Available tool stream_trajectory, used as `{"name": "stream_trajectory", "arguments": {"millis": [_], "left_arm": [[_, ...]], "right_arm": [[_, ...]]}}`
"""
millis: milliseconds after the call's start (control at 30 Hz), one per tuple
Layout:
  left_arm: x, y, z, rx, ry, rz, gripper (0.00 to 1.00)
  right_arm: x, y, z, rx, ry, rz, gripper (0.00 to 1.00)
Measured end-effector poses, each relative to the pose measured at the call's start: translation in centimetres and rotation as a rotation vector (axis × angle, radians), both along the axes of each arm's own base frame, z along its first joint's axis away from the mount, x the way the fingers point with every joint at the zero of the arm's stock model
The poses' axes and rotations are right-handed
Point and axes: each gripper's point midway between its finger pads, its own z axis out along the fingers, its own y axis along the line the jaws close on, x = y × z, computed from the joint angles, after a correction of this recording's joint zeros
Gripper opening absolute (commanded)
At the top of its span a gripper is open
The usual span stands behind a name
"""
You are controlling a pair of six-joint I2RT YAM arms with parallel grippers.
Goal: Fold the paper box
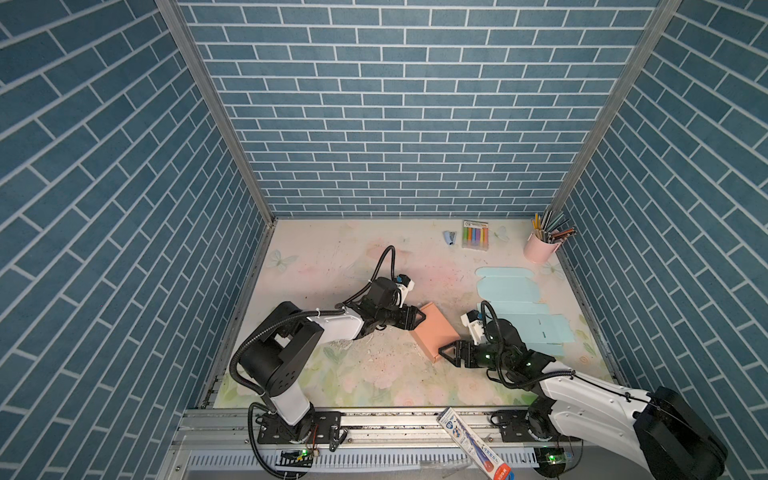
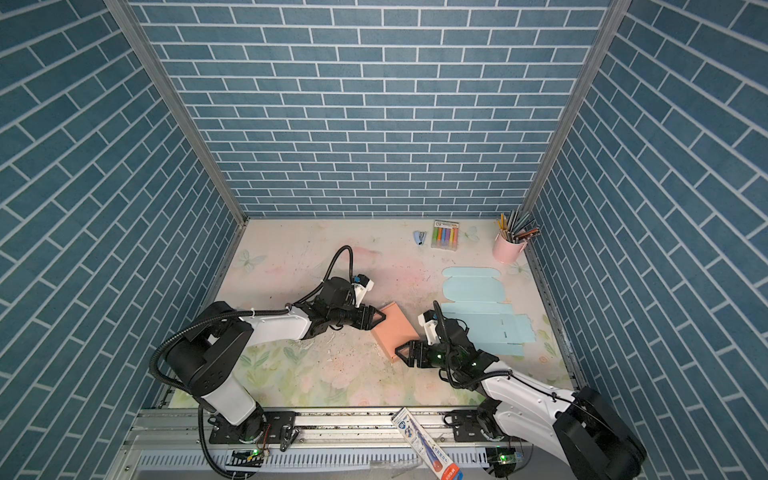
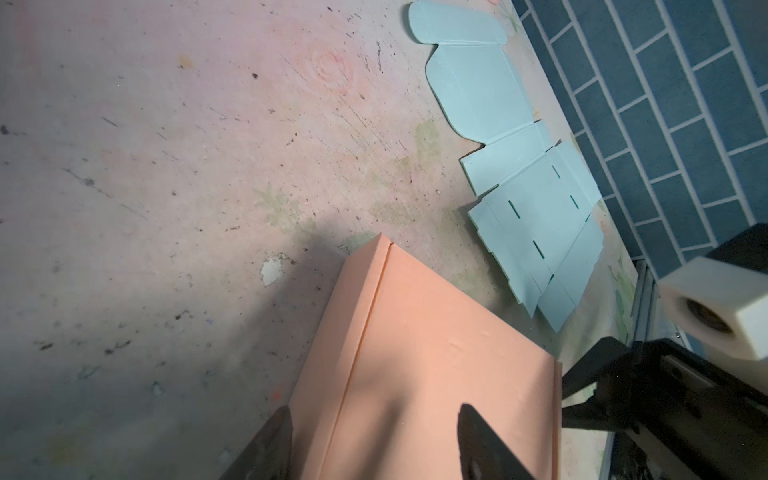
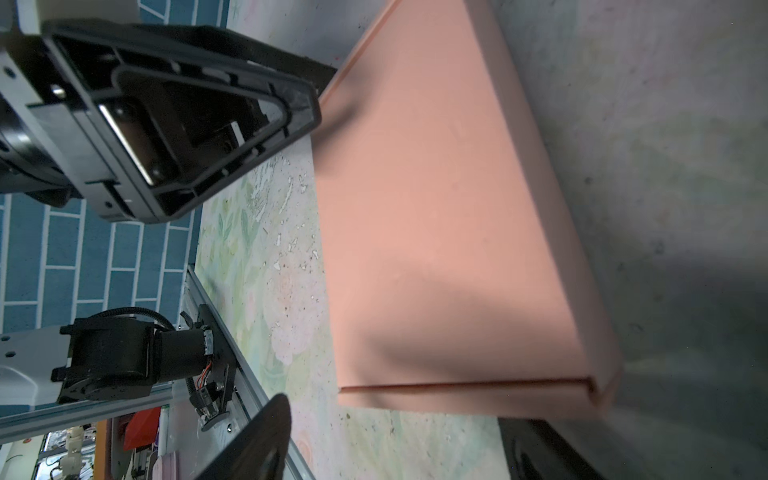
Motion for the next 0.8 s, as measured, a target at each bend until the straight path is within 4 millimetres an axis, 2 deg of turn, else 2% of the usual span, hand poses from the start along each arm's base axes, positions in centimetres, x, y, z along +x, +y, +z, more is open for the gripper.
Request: {"name": "stream_trajectory", "arguments": {"millis": [267,467,633,800], "left_arm": [[-2.0,0.6,-0.3,0.013,0.006,0.004,0.54],[-2.3,1.8,-0.5,0.040,-0.002,0.041,0.46],[-1.8,3.0,-0.7,0.065,-0.005,0.081,0.43],[-0.3,4.5,-0.8,0.062,0.003,0.133,0.42]], "right_arm": [[1.6,-0.8,-0.3,-0.046,-0.037,-0.030,0.76],[3.8,-0.2,-0.3,-0.110,-0.046,-0.018,0.74],[6.3,0.9,-0.2,-0.145,-0.043,0.002,0.73],[8.1,2.5,-0.2,-0.172,-0.045,0.053,0.73]]}}
